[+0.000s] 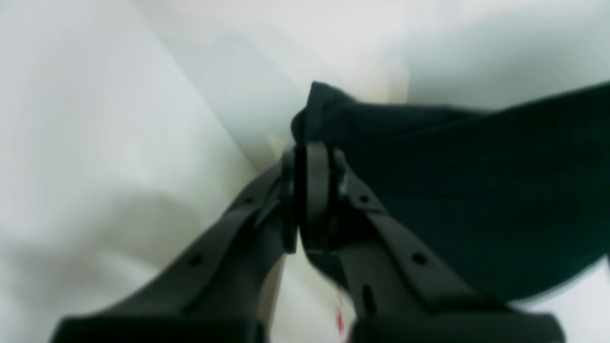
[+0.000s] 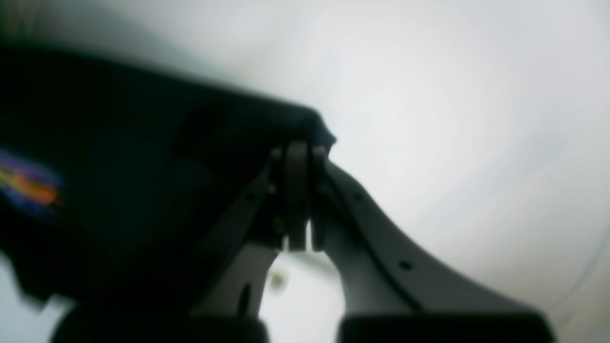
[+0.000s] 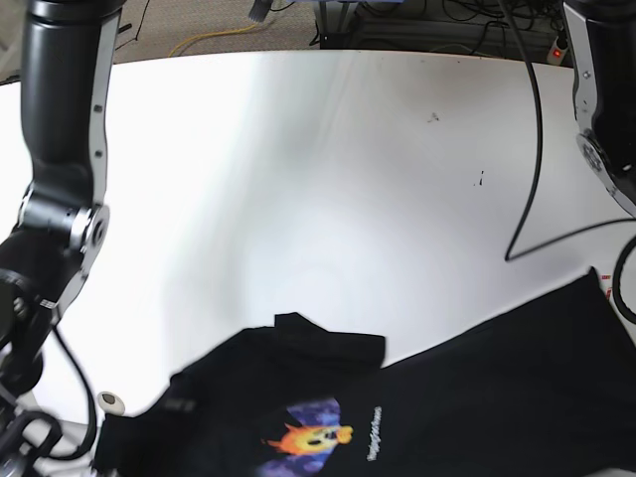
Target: Fold the T-shirt properly
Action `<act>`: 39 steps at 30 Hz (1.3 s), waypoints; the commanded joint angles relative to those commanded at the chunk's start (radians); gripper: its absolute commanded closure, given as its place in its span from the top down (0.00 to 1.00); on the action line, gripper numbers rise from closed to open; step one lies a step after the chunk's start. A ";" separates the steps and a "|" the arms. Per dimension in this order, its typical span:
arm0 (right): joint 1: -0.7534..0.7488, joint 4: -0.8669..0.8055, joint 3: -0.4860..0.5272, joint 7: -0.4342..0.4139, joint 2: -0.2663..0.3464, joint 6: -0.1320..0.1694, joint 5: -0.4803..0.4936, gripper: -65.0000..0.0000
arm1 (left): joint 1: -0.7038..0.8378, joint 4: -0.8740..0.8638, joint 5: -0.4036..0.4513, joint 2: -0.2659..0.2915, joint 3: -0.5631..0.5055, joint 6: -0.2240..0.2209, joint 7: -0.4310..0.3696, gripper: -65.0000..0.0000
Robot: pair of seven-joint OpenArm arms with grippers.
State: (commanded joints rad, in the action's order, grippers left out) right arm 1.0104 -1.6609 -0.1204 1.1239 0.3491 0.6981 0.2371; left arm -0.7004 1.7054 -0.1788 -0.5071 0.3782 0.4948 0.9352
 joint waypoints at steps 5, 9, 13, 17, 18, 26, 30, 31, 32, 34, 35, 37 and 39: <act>-0.190 -0.095 -0.055 0.000 -0.057 0.000 0.000 0.00 | 0.140 0.046 0.000 0.003 0.015 0.002 0.000 0.00; -0.350 -0.178 -0.091 0.000 -0.095 0.000 0.000 0.00 | 0.264 0.084 0.000 0.052 0.072 0.003 0.000 0.00; -0.525 -0.256 -0.129 0.000 -0.130 0.000 0.000 0.00 | 0.411 0.112 0.000 0.064 0.077 0.003 0.000 0.00; -0.678 -0.298 -0.167 0.000 -0.170 0.000 0.000 0.00 | 0.535 0.126 -0.002 0.083 0.080 0.003 -0.002 0.00; -0.718 -0.299 -0.175 0.000 -0.183 0.000 0.000 0.00 | 0.565 0.126 -0.002 0.091 0.086 0.003 -0.002 0.00; -0.899 -0.270 -0.216 0.000 -0.298 0.000 0.137 0.37 | 0.710 0.115 0.005 0.120 0.141 0.005 -0.087 0.00; -0.907 -0.175 -0.215 0.000 -0.350 0.000 0.141 0.76 | 0.749 0.115 0.006 0.118 0.141 0.005 -0.133 0.00; -0.904 -0.138 -0.215 -0.005 -0.356 0.000 0.143 0.84 | 0.750 0.115 0.006 0.118 0.141 0.005 -0.133 0.00; -0.902 -0.104 -0.213 -0.012 -0.362 0.000 0.138 0.89 | 0.750 0.115 0.006 0.118 0.141 0.005 -0.133 0.00; -0.888 -0.035 -0.210 -0.049 -0.362 0.000 0.138 0.90 | 0.750 0.104 0.006 0.118 0.143 0.005 -0.133 0.00; -0.879 -0.005 -0.198 -0.064 -0.361 0.000 0.137 0.89 | 0.750 0.097 0.006 0.118 0.143 0.005 -0.133 0.00; -0.867 0.071 -0.141 -0.091 -0.348 0.000 0.137 0.86 | 0.750 0.075 0.006 0.118 0.143 0.003 -0.140 0.00; -0.862 0.109 -0.095 -0.109 -0.333 0.000 0.146 0.82 | 0.750 0.060 0.006 0.118 0.143 0.003 -0.141 0.00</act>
State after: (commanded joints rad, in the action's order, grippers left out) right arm 0.1481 -1.5520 -0.2156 1.0150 0.0161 0.6981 0.3828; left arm 0.0499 1.7653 -0.1726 -0.3890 0.5209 0.4979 0.7940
